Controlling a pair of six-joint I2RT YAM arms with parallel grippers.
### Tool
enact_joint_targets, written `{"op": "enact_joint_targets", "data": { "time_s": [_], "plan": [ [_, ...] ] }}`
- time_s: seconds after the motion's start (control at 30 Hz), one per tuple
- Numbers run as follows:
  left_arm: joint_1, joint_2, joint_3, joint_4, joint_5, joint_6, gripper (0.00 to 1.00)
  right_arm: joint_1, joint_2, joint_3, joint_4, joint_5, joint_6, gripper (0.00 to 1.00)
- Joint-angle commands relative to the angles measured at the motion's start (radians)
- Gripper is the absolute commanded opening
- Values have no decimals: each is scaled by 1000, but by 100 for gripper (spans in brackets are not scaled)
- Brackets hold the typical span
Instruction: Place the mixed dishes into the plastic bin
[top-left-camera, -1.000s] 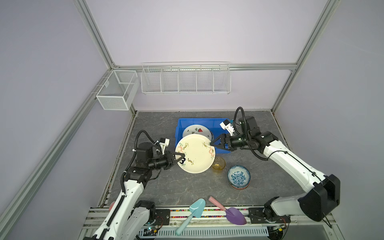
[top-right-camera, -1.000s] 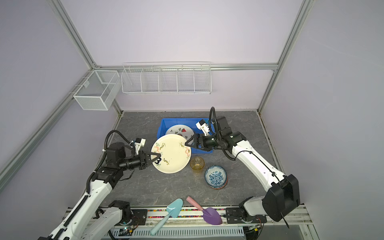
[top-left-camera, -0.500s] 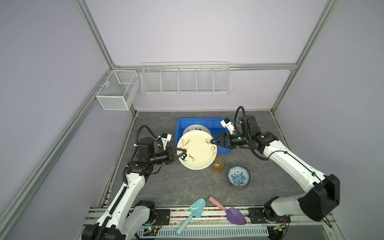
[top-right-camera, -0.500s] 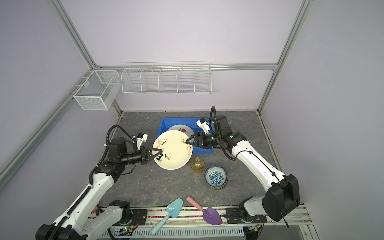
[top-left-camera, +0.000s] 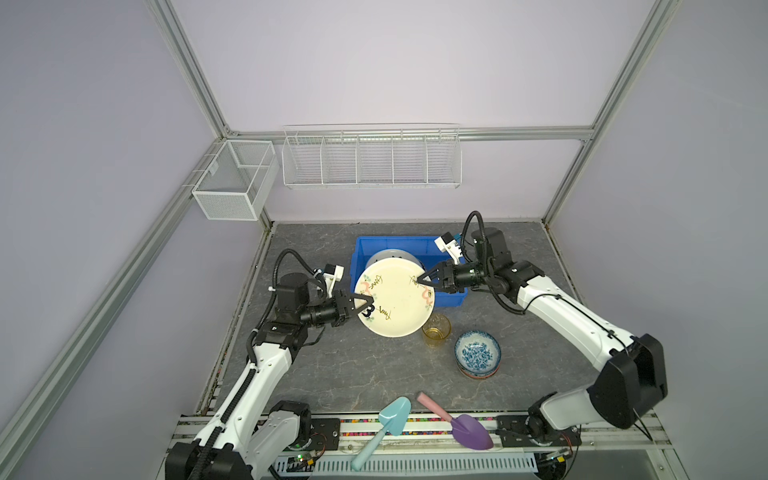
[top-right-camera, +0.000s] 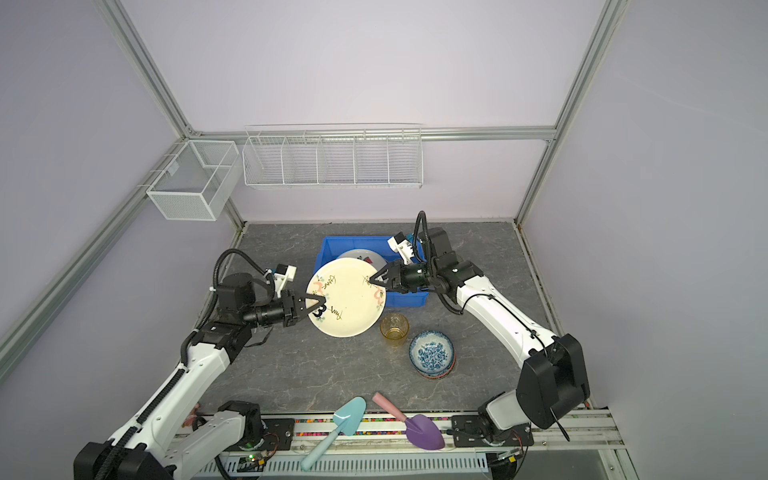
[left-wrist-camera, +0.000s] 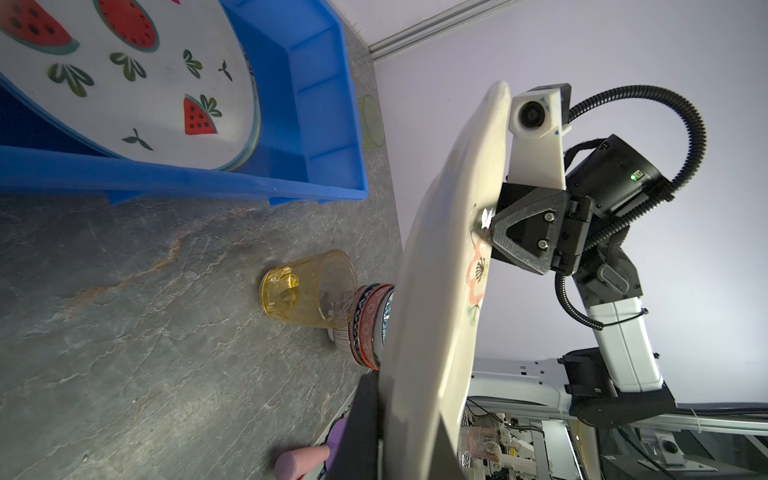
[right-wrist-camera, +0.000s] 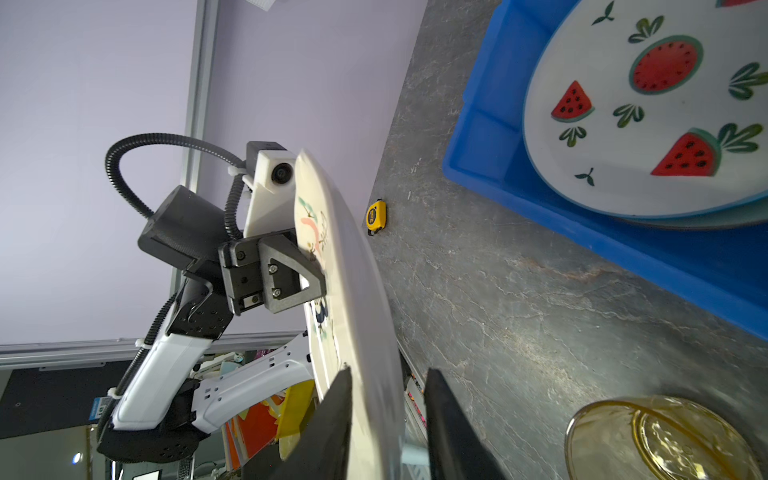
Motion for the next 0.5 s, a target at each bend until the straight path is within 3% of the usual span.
{"op": "enact_joint_targets", "data": {
  "time_s": [0.0,0.37,0.47],
  "plan": [
    [-5,13,31,117,41,-20,0,1,14,0,45,-36,13,30],
    [-5,91,40,222,52,-63,0,2,36,0,46,-55,7,26],
    [-4,109,48,219,56,-55,0,2,38,0,48,-47,7,15]
  ]
}}
